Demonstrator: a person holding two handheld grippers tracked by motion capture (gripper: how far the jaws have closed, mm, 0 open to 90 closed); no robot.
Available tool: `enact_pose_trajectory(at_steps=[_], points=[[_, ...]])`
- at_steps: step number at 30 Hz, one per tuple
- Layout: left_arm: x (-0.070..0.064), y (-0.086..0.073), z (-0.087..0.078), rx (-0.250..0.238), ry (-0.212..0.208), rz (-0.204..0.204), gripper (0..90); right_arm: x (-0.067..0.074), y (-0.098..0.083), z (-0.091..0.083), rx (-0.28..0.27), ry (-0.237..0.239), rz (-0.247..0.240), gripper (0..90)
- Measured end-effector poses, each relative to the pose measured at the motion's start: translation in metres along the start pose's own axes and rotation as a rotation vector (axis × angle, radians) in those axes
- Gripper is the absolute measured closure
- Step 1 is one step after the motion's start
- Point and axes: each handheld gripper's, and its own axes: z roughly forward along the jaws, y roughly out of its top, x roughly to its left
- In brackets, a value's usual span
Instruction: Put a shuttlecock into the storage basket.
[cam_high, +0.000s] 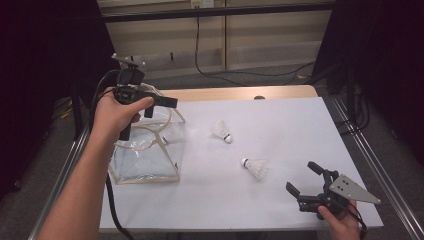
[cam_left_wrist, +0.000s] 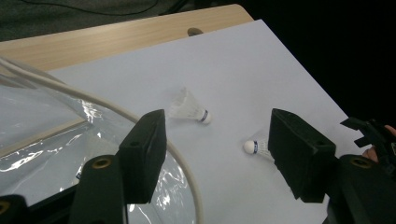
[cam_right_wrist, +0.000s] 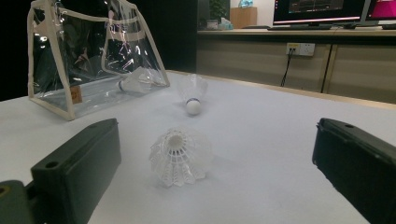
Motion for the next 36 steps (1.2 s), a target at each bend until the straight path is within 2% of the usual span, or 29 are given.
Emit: enact_pose_trajectory(at_steps=[4, 14, 20, 28, 36], points=[[-0.007, 0.0, 0.004, 0.009, -0.009, 0.024, 34.5, 0.0, 0.0, 0.0, 0.0, 0.0, -0.002, 0.9], [-0.019, -0.002, 0.015, 0.021, -0.036, 0.053, 30.1, 0.0, 0.0, 0.0, -0.001, 0.0, 0.0, 0.9], [-0.024, -0.005, 0.024, 0.027, -0.043, 0.059, 24.6, 0.0, 0.0, 0.0, -0.001, 0.001, 0.001, 0.9], [-0.033, -0.012, 0.039, 0.044, -0.07, 0.079, 22.5, -0.001, 0.0, 0.0, -0.001, 0.0, -0.001, 0.8], [-0.039, -0.019, 0.051, 0.06, -0.079, 0.095, 19.0, -0.001, 0.0, -0.001, 0.001, 0.0, -0.001, 0.9]])
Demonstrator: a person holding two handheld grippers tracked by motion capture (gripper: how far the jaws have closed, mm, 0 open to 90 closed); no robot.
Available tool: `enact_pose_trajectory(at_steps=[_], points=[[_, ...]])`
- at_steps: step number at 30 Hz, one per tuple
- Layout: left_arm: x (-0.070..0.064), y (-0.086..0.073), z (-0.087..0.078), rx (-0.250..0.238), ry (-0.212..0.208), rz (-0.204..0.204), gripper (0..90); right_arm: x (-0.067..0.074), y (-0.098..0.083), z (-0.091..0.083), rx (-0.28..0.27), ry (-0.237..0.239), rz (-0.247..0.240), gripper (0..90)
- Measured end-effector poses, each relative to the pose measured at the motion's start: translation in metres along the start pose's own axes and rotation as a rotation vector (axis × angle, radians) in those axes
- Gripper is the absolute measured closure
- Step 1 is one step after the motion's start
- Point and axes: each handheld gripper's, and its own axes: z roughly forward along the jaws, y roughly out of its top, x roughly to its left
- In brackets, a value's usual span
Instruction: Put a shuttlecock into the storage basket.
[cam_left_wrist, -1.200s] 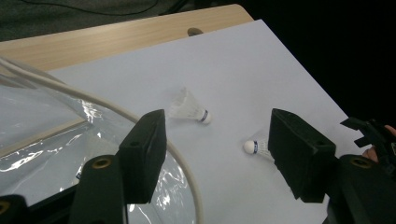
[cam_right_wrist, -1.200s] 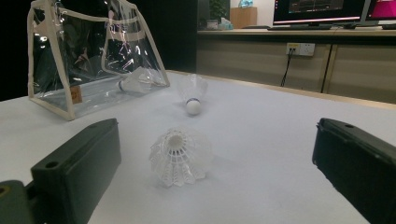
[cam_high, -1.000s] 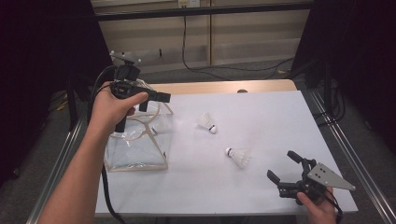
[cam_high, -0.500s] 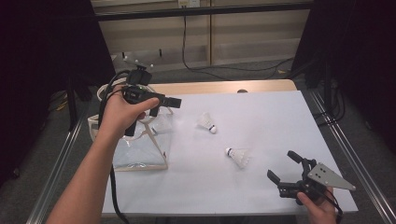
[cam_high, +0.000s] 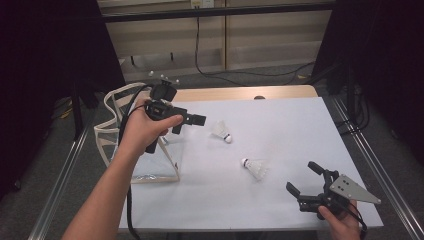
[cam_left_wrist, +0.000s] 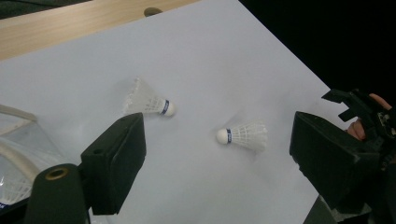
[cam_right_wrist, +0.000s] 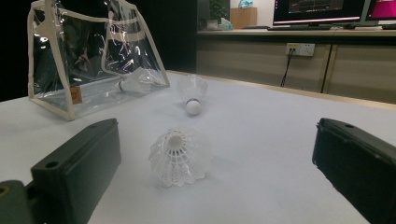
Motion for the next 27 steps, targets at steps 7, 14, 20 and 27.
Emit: enact_pose_trajectory(at_steps=[7, 14, 20, 27], points=[[-0.001, -0.007, 0.009, -0.001, 0.001, 0.009, 17.5, 0.0, 0.0, 0.0, -0.003, 0.002, 0.002, 0.9], [-0.001, -0.014, 0.018, 0.006, -0.003, 0.018, 16.8, 0.0, 0.0, 0.0, -0.001, 0.0, 0.002, 0.9], [-0.004, -0.018, 0.024, 0.003, 0.016, 0.041, 15.9, 0.0, 0.0, 0.0, 0.001, -0.001, 0.0, 0.9], [-0.012, -0.019, 0.026, 0.007, 0.003, 0.059, 14.4, 0.0, 0.0, 0.0, 0.0, -0.001, -0.001, 0.8]])
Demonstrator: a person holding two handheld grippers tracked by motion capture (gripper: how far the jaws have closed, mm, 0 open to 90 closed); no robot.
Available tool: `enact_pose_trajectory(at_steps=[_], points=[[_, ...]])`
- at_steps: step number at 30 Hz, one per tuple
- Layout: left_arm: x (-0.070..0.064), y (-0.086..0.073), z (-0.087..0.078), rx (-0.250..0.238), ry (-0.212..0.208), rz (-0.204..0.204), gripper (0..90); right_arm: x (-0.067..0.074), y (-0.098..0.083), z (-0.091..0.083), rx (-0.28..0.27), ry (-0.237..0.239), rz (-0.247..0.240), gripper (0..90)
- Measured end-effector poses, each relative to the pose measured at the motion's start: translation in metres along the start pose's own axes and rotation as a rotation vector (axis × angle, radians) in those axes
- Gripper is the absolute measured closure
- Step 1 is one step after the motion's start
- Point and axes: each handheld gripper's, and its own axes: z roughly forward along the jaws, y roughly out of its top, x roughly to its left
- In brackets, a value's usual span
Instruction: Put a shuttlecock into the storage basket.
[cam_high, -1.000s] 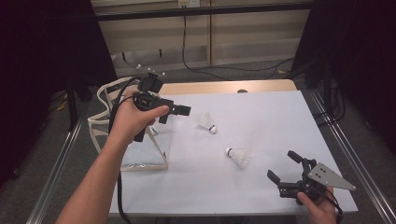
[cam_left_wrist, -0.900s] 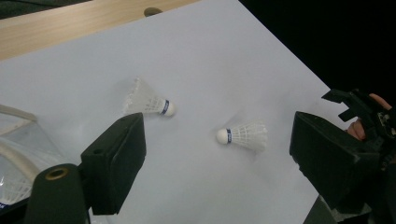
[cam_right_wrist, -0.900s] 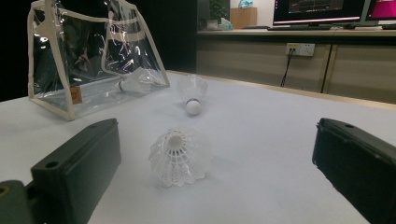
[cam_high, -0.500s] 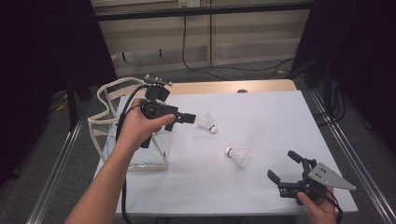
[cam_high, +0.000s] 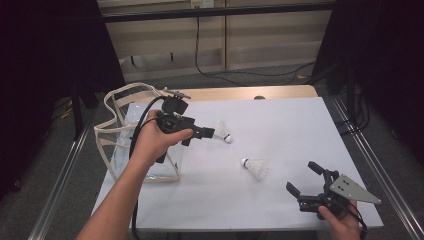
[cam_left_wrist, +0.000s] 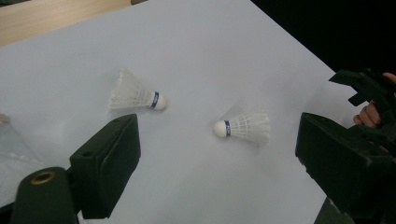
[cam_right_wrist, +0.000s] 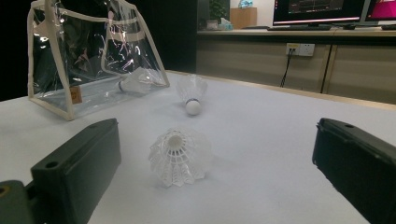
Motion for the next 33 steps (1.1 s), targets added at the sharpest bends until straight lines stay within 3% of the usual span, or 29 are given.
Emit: enact_pose_trajectory(at_steps=[16, 33], points=[[-0.011, -0.003, 0.011, -0.002, -0.049, 0.022, 13.7, 0.0, 0.0, 0.0, -0.001, 0.003, 0.001, 0.9], [-0.018, -0.016, 0.039, 0.018, -0.074, 0.045, 11.1, 0.0, 0.0, 0.0, -0.001, 0.004, 0.0, 0.9]])
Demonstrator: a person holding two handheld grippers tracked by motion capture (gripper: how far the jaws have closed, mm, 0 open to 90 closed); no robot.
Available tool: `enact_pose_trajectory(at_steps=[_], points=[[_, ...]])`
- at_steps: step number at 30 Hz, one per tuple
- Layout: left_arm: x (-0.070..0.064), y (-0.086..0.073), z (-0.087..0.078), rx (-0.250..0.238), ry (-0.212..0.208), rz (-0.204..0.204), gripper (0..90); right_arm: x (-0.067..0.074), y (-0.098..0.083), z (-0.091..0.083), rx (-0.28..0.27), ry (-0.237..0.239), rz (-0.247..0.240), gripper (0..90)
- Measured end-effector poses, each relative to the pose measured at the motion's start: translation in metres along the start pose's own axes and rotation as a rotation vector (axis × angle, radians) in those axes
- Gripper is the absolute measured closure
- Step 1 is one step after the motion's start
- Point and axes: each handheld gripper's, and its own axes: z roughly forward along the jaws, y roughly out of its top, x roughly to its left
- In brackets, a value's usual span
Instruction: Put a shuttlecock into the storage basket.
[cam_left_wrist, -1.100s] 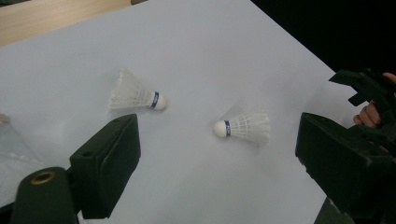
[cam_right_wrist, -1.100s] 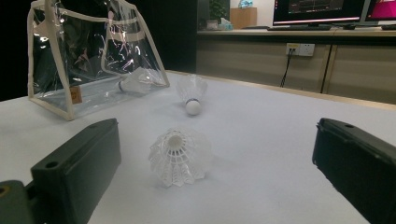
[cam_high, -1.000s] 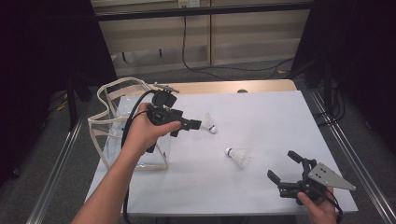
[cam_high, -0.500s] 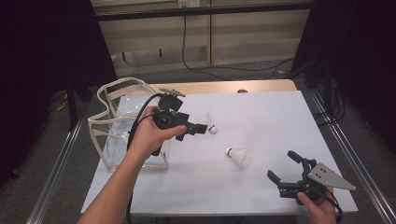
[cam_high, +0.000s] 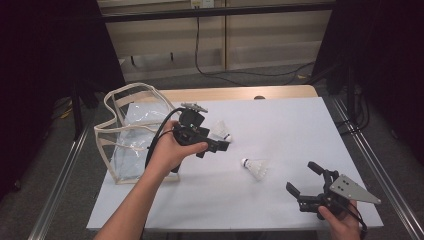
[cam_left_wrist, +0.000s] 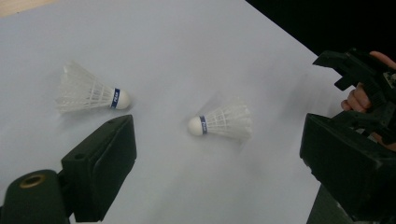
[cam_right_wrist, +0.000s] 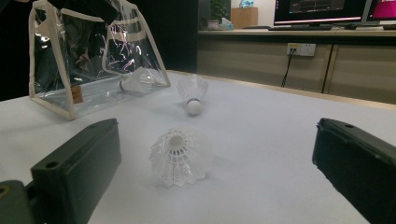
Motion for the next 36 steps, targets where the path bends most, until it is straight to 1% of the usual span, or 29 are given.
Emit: enact_pose_trajectory(at_steps=[10, 11, 14, 15, 17, 21, 22, 23, 25, 27, 29, 33, 36], points=[[-0.003, -0.007, 0.013, 0.009, -0.003, 0.019, 9.8, 0.0, 0.0, 0.0, 0.0, -0.001, 0.0, 0.9], [-0.003, -0.008, 0.014, 0.005, -0.004, 0.014, 9.8, 0.0, 0.0, 0.0, 0.0, -0.001, 0.001, 0.9], [-0.003, -0.01, 0.017, 0.013, -0.006, 0.019, 9.8, 0.0, 0.0, 0.0, 0.001, -0.001, 0.0, 0.9], [-0.004, -0.01, 0.019, 0.008, -0.006, 0.015, 9.8, 0.0, 0.0, 0.0, 0.001, -0.001, 0.0, 0.8], [-0.003, -0.011, 0.021, 0.011, -0.011, 0.018, 9.8, 0.0, 0.0, 0.0, 0.0, -0.001, -0.001, 0.9], [-0.004, -0.013, 0.025, 0.018, -0.006, 0.025, 9.8, 0.0, 0.0, 0.0, 0.0, -0.001, -0.001, 0.8], [-0.004, -0.014, 0.026, 0.012, -0.007, 0.023, 9.8, 0.0, 0.0, 0.0, 0.0, -0.001, -0.001, 0.8], [-0.004, -0.014, 0.027, 0.012, -0.01, 0.03, 9.8, 0.0, 0.0, 0.0, 0.0, -0.001, 0.001, 0.8], [-0.005, -0.015, 0.028, 0.011, -0.01, 0.026, 9.8, 0.0, 0.0, 0.0, 0.001, -0.001, 0.0, 0.8], [-0.005, -0.016, 0.03, 0.008, -0.013, 0.034, 9.8, 0.0, 0.0, 0.0, 0.001, 0.0, 0.0, 0.9], [-0.005, -0.018, 0.032, 0.017, -0.015, 0.039, 9.8, 0.0, 0.0, 0.0, 0.001, 0.0, 0.0, 0.9], [-0.005, -0.021, 0.038, 0.014, -0.023, 0.044, 9.7, 0.0, 0.0, 0.0, 0.002, -0.001, 0.0, 0.9], [-0.007, -0.023, 0.042, 0.026, -0.022, 0.05, 9.4, 0.0, 0.0, 0.0, 0.002, -0.001, 0.0, 0.8]])
